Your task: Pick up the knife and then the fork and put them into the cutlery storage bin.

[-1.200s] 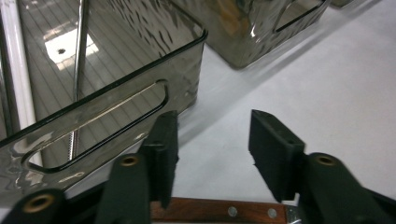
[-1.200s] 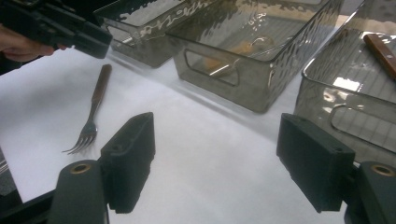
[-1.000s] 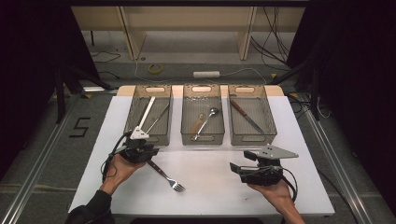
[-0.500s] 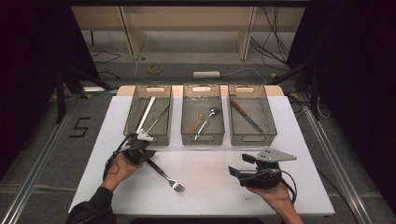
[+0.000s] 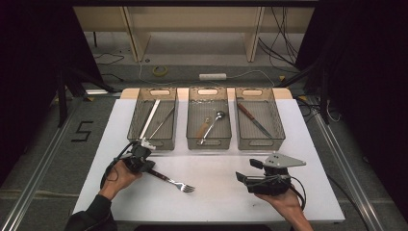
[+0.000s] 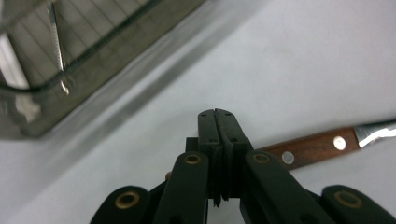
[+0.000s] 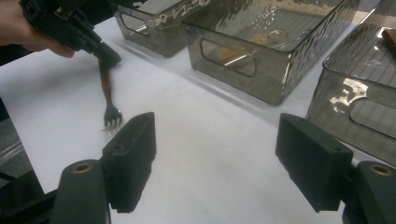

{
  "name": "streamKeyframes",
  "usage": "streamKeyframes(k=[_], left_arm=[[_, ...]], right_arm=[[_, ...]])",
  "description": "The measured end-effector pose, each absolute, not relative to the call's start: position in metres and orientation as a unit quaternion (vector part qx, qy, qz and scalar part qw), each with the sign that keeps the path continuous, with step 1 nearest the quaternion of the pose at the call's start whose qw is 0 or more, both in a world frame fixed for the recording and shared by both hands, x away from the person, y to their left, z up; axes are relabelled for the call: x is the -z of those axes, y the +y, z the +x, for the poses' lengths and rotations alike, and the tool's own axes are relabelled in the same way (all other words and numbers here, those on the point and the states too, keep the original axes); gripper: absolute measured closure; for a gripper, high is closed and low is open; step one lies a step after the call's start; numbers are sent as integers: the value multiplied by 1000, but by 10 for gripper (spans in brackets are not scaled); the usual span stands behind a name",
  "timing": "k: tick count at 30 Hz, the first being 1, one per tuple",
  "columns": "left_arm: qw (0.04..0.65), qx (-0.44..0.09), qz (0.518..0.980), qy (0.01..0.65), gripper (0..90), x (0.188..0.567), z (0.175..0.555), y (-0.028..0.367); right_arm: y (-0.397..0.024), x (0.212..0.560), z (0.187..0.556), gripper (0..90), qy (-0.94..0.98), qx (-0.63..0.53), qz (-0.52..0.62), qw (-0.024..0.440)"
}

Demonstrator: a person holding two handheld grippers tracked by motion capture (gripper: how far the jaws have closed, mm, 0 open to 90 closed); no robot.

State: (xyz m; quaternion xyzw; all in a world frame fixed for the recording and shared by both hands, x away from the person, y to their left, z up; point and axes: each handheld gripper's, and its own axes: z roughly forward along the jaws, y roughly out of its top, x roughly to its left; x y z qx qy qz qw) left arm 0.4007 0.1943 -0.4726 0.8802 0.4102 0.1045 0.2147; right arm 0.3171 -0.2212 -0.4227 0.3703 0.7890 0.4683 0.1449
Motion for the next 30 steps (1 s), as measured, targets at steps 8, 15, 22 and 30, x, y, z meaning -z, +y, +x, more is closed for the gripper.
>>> streamKeyframes(k=[8,15,22,30], left_arm=[[178,-94,891,406,890,469,384,193],[160,-81,898,403,890,467,370,185],[145,-60,906,393,889,465,356,181],[152,-49,910,382,863,464,349,181]], right_arm=[[-220,423,316,300,791,-468,367,145],[-220,424,316,300,792,-466,367,144],[-219,424,316,300,794,-466,363,141],[-219,424,316,300,795,-465,362,140]])
